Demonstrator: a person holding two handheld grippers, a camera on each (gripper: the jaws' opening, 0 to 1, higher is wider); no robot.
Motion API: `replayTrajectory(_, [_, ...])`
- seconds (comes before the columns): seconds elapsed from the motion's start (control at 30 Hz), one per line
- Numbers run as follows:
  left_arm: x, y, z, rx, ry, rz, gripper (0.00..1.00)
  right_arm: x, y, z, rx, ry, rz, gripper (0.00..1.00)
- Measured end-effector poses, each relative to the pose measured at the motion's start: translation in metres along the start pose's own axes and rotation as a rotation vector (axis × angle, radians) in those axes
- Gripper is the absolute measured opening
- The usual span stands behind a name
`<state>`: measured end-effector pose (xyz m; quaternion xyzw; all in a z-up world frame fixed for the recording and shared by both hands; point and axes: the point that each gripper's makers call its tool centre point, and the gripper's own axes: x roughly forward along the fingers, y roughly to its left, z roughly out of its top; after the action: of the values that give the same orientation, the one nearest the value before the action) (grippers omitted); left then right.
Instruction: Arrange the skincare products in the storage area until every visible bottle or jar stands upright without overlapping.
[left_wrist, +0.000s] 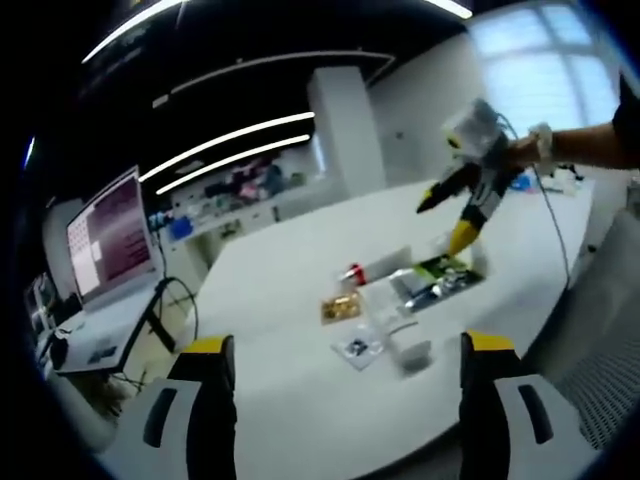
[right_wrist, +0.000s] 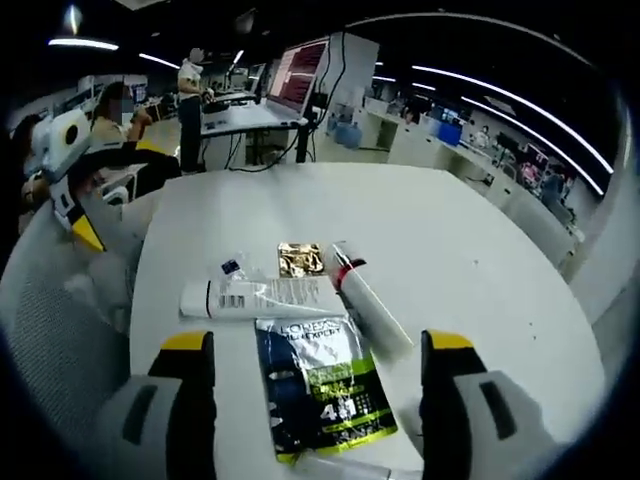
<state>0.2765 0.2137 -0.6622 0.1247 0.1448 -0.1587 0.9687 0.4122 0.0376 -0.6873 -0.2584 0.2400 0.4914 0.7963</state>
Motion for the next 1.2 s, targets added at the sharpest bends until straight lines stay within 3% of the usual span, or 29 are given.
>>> replayTrajectory(0.13, [-0.002, -0.002, -0.003, -0.012, 0.002, -0.009, 0.91, -0.005, 0.001, 0.001, -0.011, 0.026, -0.007, 0.85])
replayTrajectory(0.17, [-0.002, -0.001, -0.001, -0.013, -0.007, -0.009, 0.9, -0.008, 0.0, -0.003, -0.04, 0.081, -0.004, 0.84])
replayTrajectory(0.2, [-0.002, -0.001, 0.001, -0.019, -0.017, -0.01, 0.9, -0.015, -0.006, -0.01, -0.139, 0.202, -0.01, 0.85])
replayTrajectory(0.27, [-0.002, -0.001, 0.002, -0.012, -0.02, -0.005, 0.91, -0.018, -0.021, 0.007, -0.278, 0.218, -0.059, 0.88])
replayTrajectory(0.4, [-0.003, 0.001, 0.0, -0.023, -0.019, 0.008, 0.91, -0.015, -0.028, 0.032, -0.227, 0.2, -0.037, 0.85])
replayTrajectory(0.5, [-0.004, 0.001, 0.002, -0.027, -0.034, 0.006, 0.91, -0.005, -0.033, 0.032, -0.307, 0.312, 0.01, 0.83])
replayTrajectory(0.7, [-0.006, 0.005, 0.003, -0.038, -0.042, 0.023, 0.92, 0.024, -0.041, 0.043, -0.333, 0.379, 0.077, 0.83])
replayTrajectory(0.83, [-0.006, 0.005, 0.002, -0.041, -0.038, 0.026, 0.93, 0.04, -0.048, 0.042, -0.376, 0.439, 0.099, 0.79])
replayTrajectory(1.0, [-0.006, 0.006, 0.003, -0.042, -0.04, 0.032, 0.93, 0.063, -0.054, 0.033, -0.367, 0.479, 0.134, 0.73])
replayTrajectory(1.2, [-0.005, 0.005, 0.003, -0.042, -0.04, 0.021, 0.92, 0.092, -0.06, 0.006, -0.335, 0.565, 0.167, 0.67])
